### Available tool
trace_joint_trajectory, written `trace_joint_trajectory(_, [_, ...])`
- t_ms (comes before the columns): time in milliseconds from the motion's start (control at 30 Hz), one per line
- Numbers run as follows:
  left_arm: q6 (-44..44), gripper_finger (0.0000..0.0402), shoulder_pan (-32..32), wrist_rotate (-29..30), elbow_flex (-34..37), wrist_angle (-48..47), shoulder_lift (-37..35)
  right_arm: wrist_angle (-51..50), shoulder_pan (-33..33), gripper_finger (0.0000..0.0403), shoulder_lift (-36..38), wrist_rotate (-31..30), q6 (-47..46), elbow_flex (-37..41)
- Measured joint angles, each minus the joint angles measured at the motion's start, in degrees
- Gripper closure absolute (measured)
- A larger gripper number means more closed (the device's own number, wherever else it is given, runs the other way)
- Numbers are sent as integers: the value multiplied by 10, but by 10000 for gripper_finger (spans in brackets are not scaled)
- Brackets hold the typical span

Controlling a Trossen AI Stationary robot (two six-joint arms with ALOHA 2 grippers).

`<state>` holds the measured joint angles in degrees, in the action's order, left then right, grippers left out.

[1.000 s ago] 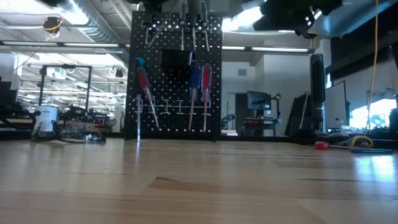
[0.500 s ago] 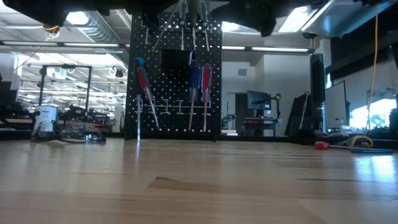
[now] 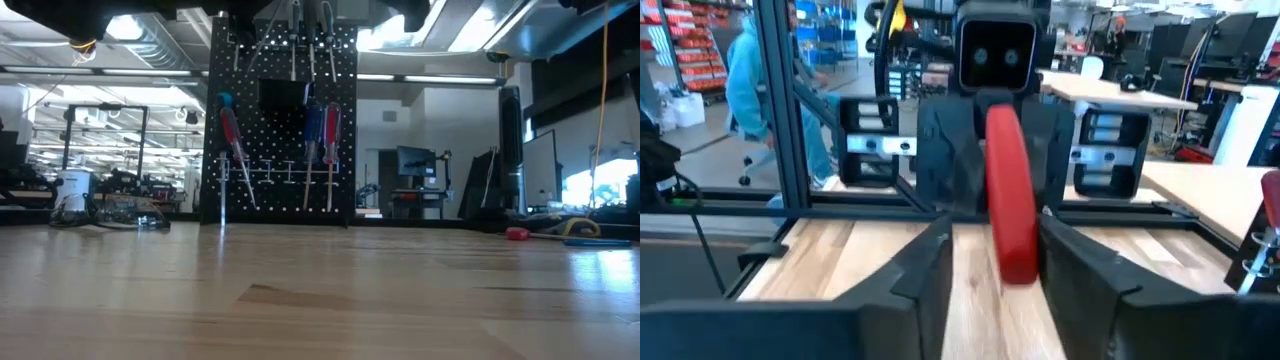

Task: Hang tools onto peg board
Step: Hang the bottom red t-handle hex key on the peg board

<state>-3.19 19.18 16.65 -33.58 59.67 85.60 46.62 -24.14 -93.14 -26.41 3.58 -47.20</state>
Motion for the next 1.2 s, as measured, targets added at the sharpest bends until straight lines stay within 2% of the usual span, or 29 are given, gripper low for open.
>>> trace_joint_trajectory(267, [2, 345, 0, 0, 0, -1, 0, 56, 21, 300, -24, 29, 13, 0])
trace_joint_trajectory(533, [-1, 345, 1, -1, 0, -4, 0, 58, 21, 346, -25, 27, 29, 0])
trace_joint_trajectory(733, [14, 343, 3, 1, 0, -7, 0, 54, 20, 349, -25, 26, 29, 0])
trace_joint_trajectory(900, [30, 301, 2, 1, 0, -16, -1, 50, 20, 349, -25, 19, 29, 0])
trace_joint_trajectory(1033, [32, 250, 2, 1, 0, -97, -31, 55, 20, 348, -25, 16, 29, 0])
trace_joint_trajectory(1200, [50, 215, 2, 4, 0, -286, -140, 53, 20, 348, -19, 15, 29, 0])
